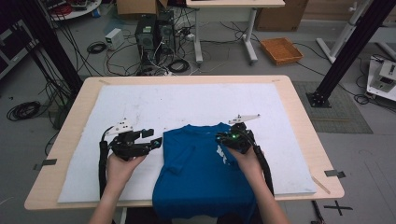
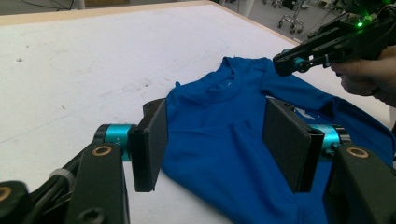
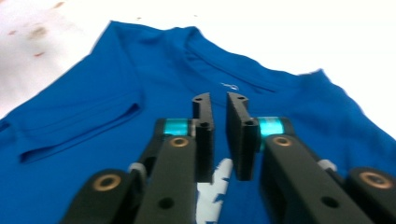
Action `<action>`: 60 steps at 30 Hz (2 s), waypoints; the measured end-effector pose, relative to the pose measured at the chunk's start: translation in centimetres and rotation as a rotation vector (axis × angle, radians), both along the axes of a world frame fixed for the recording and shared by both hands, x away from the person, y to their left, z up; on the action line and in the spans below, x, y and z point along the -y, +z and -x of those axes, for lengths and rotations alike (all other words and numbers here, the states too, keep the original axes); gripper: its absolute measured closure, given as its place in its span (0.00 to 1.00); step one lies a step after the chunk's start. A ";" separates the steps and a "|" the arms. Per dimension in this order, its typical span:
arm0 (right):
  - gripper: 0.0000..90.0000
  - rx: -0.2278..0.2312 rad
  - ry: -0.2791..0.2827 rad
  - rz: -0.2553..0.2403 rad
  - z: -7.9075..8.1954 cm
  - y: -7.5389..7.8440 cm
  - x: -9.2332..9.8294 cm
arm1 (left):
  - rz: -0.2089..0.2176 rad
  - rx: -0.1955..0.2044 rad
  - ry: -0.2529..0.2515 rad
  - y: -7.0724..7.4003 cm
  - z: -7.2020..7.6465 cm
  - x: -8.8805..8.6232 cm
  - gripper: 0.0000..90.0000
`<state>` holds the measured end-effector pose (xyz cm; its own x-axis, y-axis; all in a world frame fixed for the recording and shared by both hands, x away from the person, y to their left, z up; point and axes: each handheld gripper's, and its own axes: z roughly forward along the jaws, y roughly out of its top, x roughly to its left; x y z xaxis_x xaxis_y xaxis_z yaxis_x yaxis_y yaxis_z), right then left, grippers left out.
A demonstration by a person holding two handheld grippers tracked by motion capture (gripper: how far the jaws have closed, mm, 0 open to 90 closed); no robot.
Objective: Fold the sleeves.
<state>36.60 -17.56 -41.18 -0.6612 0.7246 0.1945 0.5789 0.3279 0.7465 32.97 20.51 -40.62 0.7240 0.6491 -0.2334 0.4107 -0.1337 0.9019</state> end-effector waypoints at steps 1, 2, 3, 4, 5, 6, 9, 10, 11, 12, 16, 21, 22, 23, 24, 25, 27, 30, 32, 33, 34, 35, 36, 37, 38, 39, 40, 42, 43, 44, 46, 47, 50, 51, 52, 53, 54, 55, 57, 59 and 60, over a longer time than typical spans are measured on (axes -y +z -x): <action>0.82 0.012 0.009 -0.003 0.1 0.1 0.1 | -0.003 0.000 0.000 0.0 0.0 0.0 0.45; 0.82 0.020 0.011 -0.012 0.3 0.3 0.3 | -0.006 0.000 0.002 0.0 0.0 0.0 0.45; 0.80 0.036 0.009 -0.022 0.5 0.5 0.6 | -0.008 0.002 0.004 0.0 0.0 0.0 0.45; 0.78 0.047 -0.004 -0.030 0.8 0.8 1.1 | -0.009 0.002 0.008 -0.1 0.0 0.0 0.45; 0.77 0.058 -0.016 -0.034 1.0 1.0 1.7 | -0.009 0.002 0.008 -0.1 0.0 0.0 0.45; 0.76 0.069 -0.029 -0.042 1.3 1.2 2.3 | -0.006 0.000 0.018 -0.2 0.0 -0.1 0.45; 0.72 0.091 -0.055 -0.055 2.2 1.4 4.3 | -0.016 -0.013 0.034 -0.4 -0.1 -0.1 0.45; 0.70 0.099 -0.066 -0.052 2.6 1.4 4.8 | -0.017 -0.016 0.040 -0.5 -0.1 -0.1 0.45; 0.70 0.103 -0.074 -0.049 3.0 1.3 5.4 | -0.017 -0.016 0.040 -0.5 -0.1 -0.1 0.45; 0.70 0.109 -0.073 -0.049 3.3 1.1 5.9 | -0.023 -0.022 0.046 -0.7 -0.2 -0.2 0.45; 0.66 0.105 -0.120 -0.025 4.2 0.2 7.7 | -0.039 -0.040 0.061 -1.0 -0.2 -0.2 0.45; 0.60 0.088 -0.207 -0.035 3.9 -0.7 9.8 | -0.063 -0.074 0.095 -1.5 -0.3 -0.4 0.45; 0.60 0.082 -0.218 -0.037 3.7 -0.9 10.1 | -0.067 -0.089 0.105 -1.7 -0.3 -0.4 0.45; 0.60 0.072 -0.223 -0.037 3.6 -1.0 10.3 | -0.072 -0.118 0.117 -1.9 -0.4 -0.4 0.46; 0.60 0.066 -0.229 -0.035 3.5 -1.2 10.5 | -0.076 -0.145 0.131 -2.2 -0.5 -0.4 0.46; 0.60 0.058 -0.238 -0.029 3.4 -1.3 10.6 | -0.075 -0.170 0.133 -2.5 -0.6 -0.3 0.46; 0.60 0.040 -0.258 -0.021 3.1 -1.8 10.6 | -0.094 -0.186 0.133 -2.9 -0.6 -0.1 0.48; 0.61 0.011 -0.279 -0.018 2.5 -2.5 10.5 | -0.115 -0.218 0.139 -3.5 -0.7 0.7 0.53; 0.62 0.004 -0.287 -0.005 2.0 -2.8 10.2 | -0.128 -0.226 0.154 -3.7 -1.1 1.2 0.55; 0.63 0.000 -0.293 -0.003 1.6 -2.9 10.1 | -0.129 -0.233 0.170 -3.8 -1.4 1.4 0.56; 0.64 -0.007 -0.302 0.003 1.3 -3.0 9.9 | -0.125 -0.244 0.182 -4.0 -1.7 1.6 0.56; 0.64 -0.012 -0.307 0.005 0.9 -3.1 9.8 | -0.125 -0.244 0.182 -4.0 -1.7 1.6 0.56; 0.65 -0.021 -0.311 0.010 0.6 -3.1 9.6 | -0.113 -0.256 0.190 -4.2 -2.4 2.0 0.56; 0.66 -0.026 -0.318 0.018 0.3 -3.2 9.5 | -0.123 -0.259 0.191 -4.2 -2.6 2.3 0.56; 0.67 -0.027 -0.321 0.024 0.1 -3.3 9.4 | -0.137 -0.261 0.196 -4.3 -2.8 2.5 0.56; 0.67 -0.029 -0.326 0.029 -0.2 -3.3 9.4 | -0.146 -0.259 0.199 -4.4 -3.0 2.7 0.56; 0.69 -0.038 -0.330 0.024 -0.5 -3.4 9.3 | -0.146 -0.253 0.206 -4.4 -3.1 2.8 0.57; 0.71 -0.043 -0.315 0.025 -0.8 -3.6 9.0 | -0.156 -0.253 0.215 -4.4 -3.3 2.8 0.61; 0.73 -0.038 -0.317 0.038 -0.9 -3.6 8.8 | -0.162 -0.244 0.217 -4.4 -3.4 2.9 0.64; 0.75 -0.029 -0.314 0.047 -0.9 -3.6 8.7 | -0.173 -0.236 0.219 -4.4 -3.5 2.9 0.67; 0.82 -0.024 -0.294 0.045 -1.0 -3.6 8.6 | -0.177 -0.220 0.223 -4.5 -3.6 3.2 0.72; 0.85 -0.015 -0.280 0.060 -0.9 -3.6 8.4 | -0.182 -0.214 0.219 -4.5 -3.6 3.3 0.74; 0.97 0.007 -0.251 0.103 -0.8 -3.6 7.9 | -0.212 -0.187 0.214 -4.6 -3.7 3.8 0.84; 0.99 0.015 -0.244 0.108 -0.7 -3.5 7.8 | -0.213 -0.183 0.201 -4.6 -3.7 3.9 0.91; 0.99 0.017 -0.246 0.109 -0.7 -3.5 7.9 | -0.214 -0.177 0.209 -4.5 -3.7 3.9 0.96; 0.99 0.017 -0.246 0.109 -0.7 -3.5 7.9 | -0.214 -0.177 0.209 -4.5 -3.7 3.9 0.97; 1.00 0.021 -0.264 0.107 -0.6 -3.4 8.0 | -0.221 -0.169 0.221 -4.5 -3.9 3.9 0.98; 1.00 0.024 -0.271 0.106 -0.5 -3.4 8.2 | -0.219 -0.170 0.225 -4.5 -3.9 3.9 0.98; 1.00 0.023 -0.280 0.102 -0.4 -3.4 8.3 | -0.215 -0.163 0.230 -4.5 -4.1 3.8 0.98; 1.00 0.030 -0.288 0.102 -0.3 -3.4 8.4 | -0.222 -0.160 0.228 -4.5 -4.1 3.8 0.98; 1.00 0.033 -0.284 0.100 -0.3 -3.4 8.4 | -0.219 -0.159 0.230 -4.5 -4.1 3.8 0.98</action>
<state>36.93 -25.92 -44.55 -0.4339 0.8960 0.0949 0.6341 0.2289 0.7386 37.09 16.71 -45.10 0.5189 0.8379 -0.1692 0.5857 -0.2044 0.7844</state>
